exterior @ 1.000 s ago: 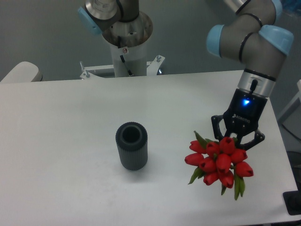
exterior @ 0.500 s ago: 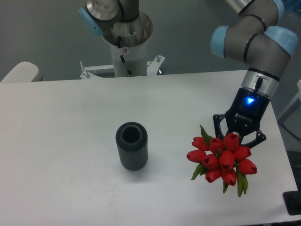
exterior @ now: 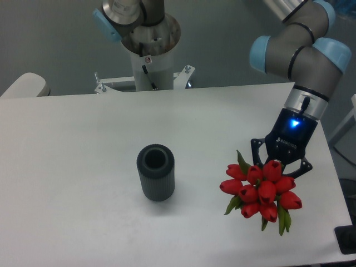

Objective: Pick up the flowers from the table
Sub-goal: 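Hold the tulip bunch raised above the table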

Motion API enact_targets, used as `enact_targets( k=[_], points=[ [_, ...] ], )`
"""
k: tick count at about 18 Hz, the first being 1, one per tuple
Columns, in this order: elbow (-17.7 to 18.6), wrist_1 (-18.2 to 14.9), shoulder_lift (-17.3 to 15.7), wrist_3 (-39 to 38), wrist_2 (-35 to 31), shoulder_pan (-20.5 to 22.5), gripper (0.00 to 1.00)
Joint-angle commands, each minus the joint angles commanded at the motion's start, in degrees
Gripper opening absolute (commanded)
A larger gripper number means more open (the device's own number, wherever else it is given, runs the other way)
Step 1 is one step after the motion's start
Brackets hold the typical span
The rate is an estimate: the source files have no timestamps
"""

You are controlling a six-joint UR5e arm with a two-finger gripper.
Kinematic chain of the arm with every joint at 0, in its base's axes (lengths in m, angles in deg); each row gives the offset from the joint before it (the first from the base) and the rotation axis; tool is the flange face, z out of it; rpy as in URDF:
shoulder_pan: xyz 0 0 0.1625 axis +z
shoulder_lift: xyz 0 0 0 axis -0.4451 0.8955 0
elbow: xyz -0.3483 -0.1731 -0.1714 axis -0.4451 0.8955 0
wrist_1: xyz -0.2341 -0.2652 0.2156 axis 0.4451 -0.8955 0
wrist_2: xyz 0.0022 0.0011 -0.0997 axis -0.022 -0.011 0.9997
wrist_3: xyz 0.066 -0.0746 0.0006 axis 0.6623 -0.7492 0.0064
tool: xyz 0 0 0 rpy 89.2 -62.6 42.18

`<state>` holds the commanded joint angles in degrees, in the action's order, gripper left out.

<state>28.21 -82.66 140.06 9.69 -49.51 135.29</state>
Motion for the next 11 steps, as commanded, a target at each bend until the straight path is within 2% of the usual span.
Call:
enact_targets(
  k=[11],
  points=[
    [0.0,0.09,0.44,0.18,0.44,-0.44,0.1]
  ],
)
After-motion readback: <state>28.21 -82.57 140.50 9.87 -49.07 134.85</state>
